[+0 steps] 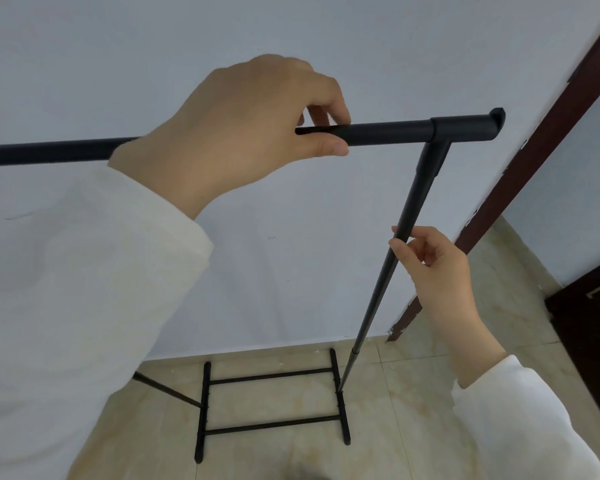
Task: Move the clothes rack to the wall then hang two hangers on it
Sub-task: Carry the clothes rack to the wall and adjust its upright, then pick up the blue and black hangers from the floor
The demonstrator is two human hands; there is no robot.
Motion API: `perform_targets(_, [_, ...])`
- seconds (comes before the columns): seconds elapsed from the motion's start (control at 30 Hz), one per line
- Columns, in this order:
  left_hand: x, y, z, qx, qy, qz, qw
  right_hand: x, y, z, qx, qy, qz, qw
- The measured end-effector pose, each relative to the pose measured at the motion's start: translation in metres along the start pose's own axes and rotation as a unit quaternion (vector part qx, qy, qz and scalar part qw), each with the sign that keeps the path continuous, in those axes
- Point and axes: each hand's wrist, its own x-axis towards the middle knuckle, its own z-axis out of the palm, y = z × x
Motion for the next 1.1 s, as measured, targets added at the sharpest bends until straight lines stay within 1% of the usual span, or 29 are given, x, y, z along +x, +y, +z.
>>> perform_targets(0.07, [-0.009, -0.003, 0.0, -0.005, 0.021, 0.006, 1.0, -0.007, -0.003, 0.001, 0.033, 0.028, 0.009, 0.999])
perform_targets(0.17, [-0.025, -0.009, -0.004, -0.04, 0.078, 0.019, 0.996, -0.022, -0.008, 0.005, 0.049, 0.083, 0.007, 0.995])
perform_targets(0.27, [-0.048, -0.018, -0.009, -0.074, 0.126, 0.014, 0.989, -0.042, -0.016, 0.013, 0.076, 0.141, -0.005, 0.987])
perform_targets(0.33, [-0.066, -0.023, -0.014, -0.108, 0.149, 0.003, 0.983, -0.056, -0.024, 0.019, 0.094, 0.156, -0.013, 0.983])
perform_targets(0.43, [-0.102, -0.031, -0.02, -0.187, 0.165, -0.033, 0.968, -0.078, -0.033, 0.036, 0.102, 0.131, -0.016, 0.986])
perform_targets(0.5, [-0.128, -0.037, -0.02, -0.222, 0.162, -0.056, 0.96, -0.09, -0.038, 0.052, 0.111, 0.092, -0.01, 0.99])
perform_targets(0.6, [-0.174, -0.049, -0.017, -0.266, 0.161, -0.133, 0.941, -0.107, -0.048, 0.084, 0.119, 0.017, -0.006, 0.993])
perform_targets(0.67, [-0.207, -0.057, -0.012, -0.313, 0.178, -0.215, 0.908, -0.12, -0.057, 0.108, 0.126, -0.042, -0.008, 0.991])
perform_targets(0.77, [-0.266, -0.066, 0.002, -0.372, 0.222, -0.343, 0.834, -0.143, -0.07, 0.143, 0.137, -0.15, -0.02, 0.979])
perform_targets(0.87, [-0.335, -0.057, 0.014, -0.382, 0.285, -0.442, 0.76, -0.175, -0.078, 0.174, 0.15, -0.257, -0.039, 0.954])
perform_targets(0.97, [-0.399, -0.031, 0.017, -0.359, 0.341, -0.515, 0.7, -0.219, -0.08, 0.195, 0.152, -0.35, -0.054, 0.923])
perform_targets(1.1, [-0.466, 0.013, 0.011, -0.322, 0.398, -0.571, 0.641, -0.283, -0.088, 0.207, 0.154, -0.44, -0.061, 0.883])
